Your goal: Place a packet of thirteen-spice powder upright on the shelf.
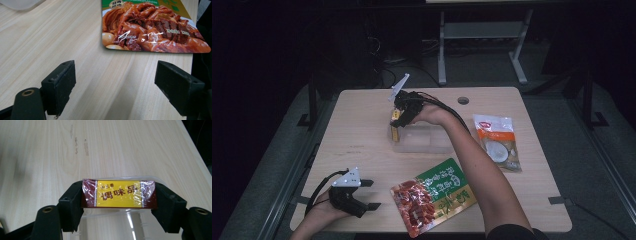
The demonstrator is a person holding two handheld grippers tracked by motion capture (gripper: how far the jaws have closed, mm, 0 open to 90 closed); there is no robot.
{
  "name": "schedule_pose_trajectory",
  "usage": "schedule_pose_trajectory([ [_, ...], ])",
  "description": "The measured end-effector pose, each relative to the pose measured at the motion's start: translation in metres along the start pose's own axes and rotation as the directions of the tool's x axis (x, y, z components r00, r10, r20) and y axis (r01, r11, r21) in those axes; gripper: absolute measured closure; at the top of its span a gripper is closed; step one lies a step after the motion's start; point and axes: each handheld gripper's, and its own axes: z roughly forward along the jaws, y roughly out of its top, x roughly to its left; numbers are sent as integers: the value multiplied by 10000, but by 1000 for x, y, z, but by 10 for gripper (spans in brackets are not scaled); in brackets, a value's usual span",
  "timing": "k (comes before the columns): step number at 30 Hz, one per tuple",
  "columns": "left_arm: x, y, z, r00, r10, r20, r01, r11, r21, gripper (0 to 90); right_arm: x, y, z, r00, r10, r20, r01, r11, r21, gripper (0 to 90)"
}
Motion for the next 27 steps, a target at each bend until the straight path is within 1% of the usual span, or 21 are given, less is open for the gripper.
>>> schedule_pose_trajectory([
  [1, 0, 0, 0, 10000, 3, -1, -3, 10000, 4, 166, 0, 0, 2, 9999, -103, -12, 103, 9999, 39, 315],
  [6, 0, 0, 0, 10000, -62, 39, 63, 10000, -34, 166, 1, 0, 11, 9999, -140, 3, 139, 9994, 305, 307],
  [8, 0, 0, 0, 10000, -78, 52, 78, 10000, -9, 166, 0, -1, 13, 10000, -47, -48, 48, 9996, 274, 290],
  [10, 0, 0, 0, 9999, -83, 65, 83, 10000, 10, 166, -1, 0, 11, 9999, 53, -125, -52, 10000, 70, 267],
  [11, 0, 0, 0, 9999, -74, 74, 74, 10000, 10, 166, -1, 0, 11, 9999, 53, -125, -52, 10000, 70, 267],
  [12, 0, 0, 0, 10000, -53, 76, 53, 10000, 15, 166, 0, 0, 9, 9998, 147, -135, -147, 9999, 3, 263],
  [15, 0, 0, 0, 10000, -26, 66, 26, 10000, 29, 166, -1, 1, 2, 9998, 163, -111, -165, 9996, -221, 237],
  [16, 0, 0, 0, 10000, -23, 54, 23, 10000, 42, 166, 0, 1, -4, 9997, 234, -114, -239, 9986, -469, 220],
  [17, 1, 0, 0, 10000, -21, 48, 21, 10000, 43, 166, 0, 1, -4, 9997, 234, -114, -239, 9986, -469, 220],
  [19, 1, 0, 1, 10000, -43, 39, 43, 10000, 50, 166, 1, 1, -11, 9995, 289, -145, -298, 9973, -673, 179],
  [20, 1, 0, 1, 10000, -34, 34, 34, 10000, 62, 166, 1, 1, -14, 9993, 342, -152, -353, 9966, -739, 174],
  [21, 2, 0, 1, 10000, -52, 78, 52, 10000, 13, 166, 2, 0, -17, 9993, 344, -149, -355, 9960, -822, 140],
  [22, 2, 0, 0, 9999, -86, 104, 86, 9999, -54, 166, 3, -1, -20, 9993, 375, -23, -376, 9953, -890, 139],
  [24, 3, 0, -1, 9999, -147, 75, 148, 9998, -104, 166, 5, -4, -26, 9990, 441, -16, -440, 9934, -1063, 137],
  [27, 4, 1, -1, 9997, -220, 45, 220, 9997, -109, 166, 7, -8, -30, 9985, 553, -19, -552, 9923, -1107, 121],
])
